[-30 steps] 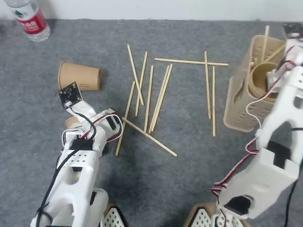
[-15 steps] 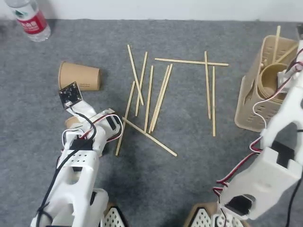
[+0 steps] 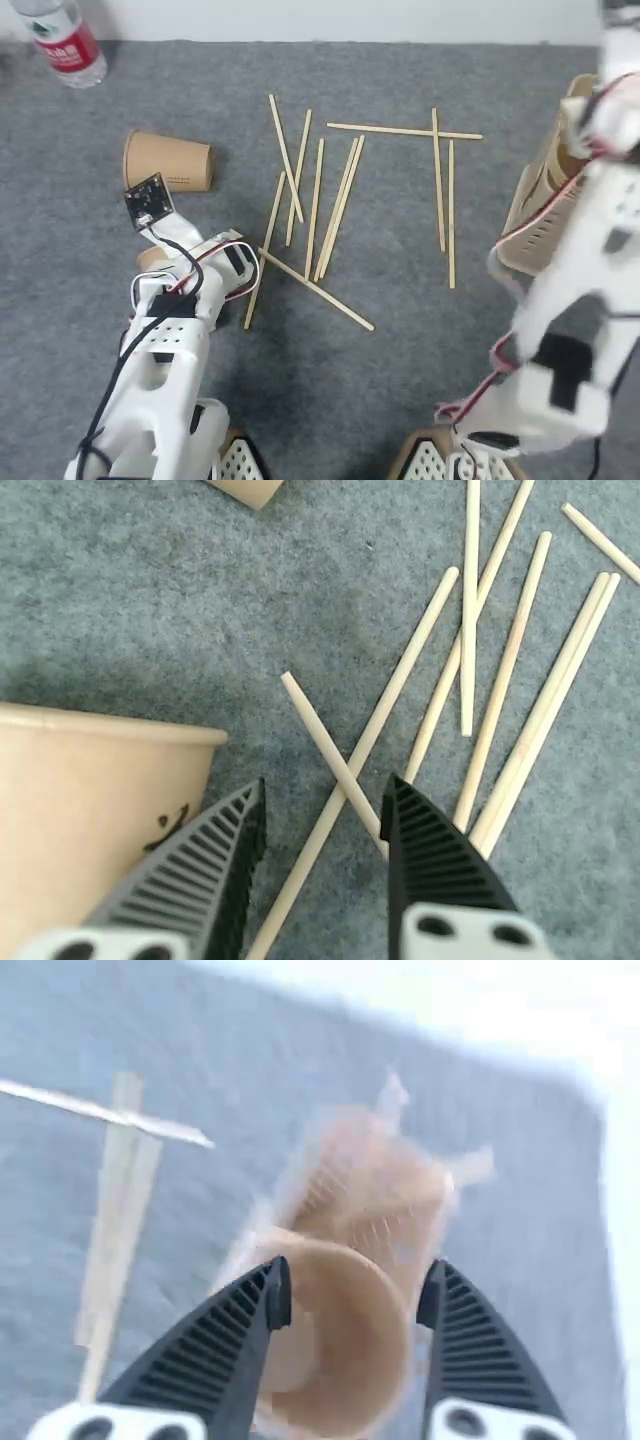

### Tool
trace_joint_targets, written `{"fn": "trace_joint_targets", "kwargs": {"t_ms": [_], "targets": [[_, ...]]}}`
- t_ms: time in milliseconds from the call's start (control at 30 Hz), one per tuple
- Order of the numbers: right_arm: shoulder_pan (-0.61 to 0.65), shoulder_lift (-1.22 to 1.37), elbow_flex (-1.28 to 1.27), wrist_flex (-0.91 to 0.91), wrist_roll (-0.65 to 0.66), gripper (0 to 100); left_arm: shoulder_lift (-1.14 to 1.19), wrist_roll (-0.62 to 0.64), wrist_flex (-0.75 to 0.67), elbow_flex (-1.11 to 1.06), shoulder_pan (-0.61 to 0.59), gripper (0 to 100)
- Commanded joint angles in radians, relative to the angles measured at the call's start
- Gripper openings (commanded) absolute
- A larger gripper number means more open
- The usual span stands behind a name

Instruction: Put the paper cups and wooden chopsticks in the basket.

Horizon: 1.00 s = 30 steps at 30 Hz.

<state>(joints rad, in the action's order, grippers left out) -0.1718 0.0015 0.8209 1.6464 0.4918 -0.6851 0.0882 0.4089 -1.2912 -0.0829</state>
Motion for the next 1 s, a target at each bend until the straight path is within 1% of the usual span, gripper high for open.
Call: {"fn": "trace_joint_targets", "kwargs": {"t_ms": [0, 67, 133, 200, 267, 400, 533, 633, 967], "targets": [[0.219, -0.093, 0.049, 0.073, 0.006, 19.8, -0.006, 0.002, -0.021, 0.002, 0.003, 18], [0.297, -0.050, -0.009, 0.082, -0.012, 19.8, -0.006, 0.002, -0.021, 0.002, 0.003, 18], [0.315, 0.030, -0.084, 0.047, -0.069, 19.5, -0.006, 0.002, -0.021, 0.002, 0.002, 18], [0.306, 0.131, -0.152, -0.015, -0.109, 19.5, -0.006, 0.002, -0.021, 0.002, 0.002, 18], [0.282, 0.245, -0.190, -0.071, -0.115, 19.5, -0.006, 0.002, -0.021, 0.002, 0.002, 18], [0.277, 0.460, -0.192, -0.148, -0.117, 19.5, -0.006, 0.002, -0.023, 0.002, 0.003, 18], [0.277, 0.619, -0.192, -0.259, -0.115, 19.5, -0.006, 0.000, -0.025, 0.002, 0.006, 18], [0.251, 0.691, -0.192, -0.318, -0.114, 19.5, -0.006, 0.000, -0.025, 0.002, 0.005, 18], [0.203, 0.822, -0.190, -0.367, -0.115, 19.4, -0.006, 0.000, -0.025, 0.005, 0.008, 18]]}}
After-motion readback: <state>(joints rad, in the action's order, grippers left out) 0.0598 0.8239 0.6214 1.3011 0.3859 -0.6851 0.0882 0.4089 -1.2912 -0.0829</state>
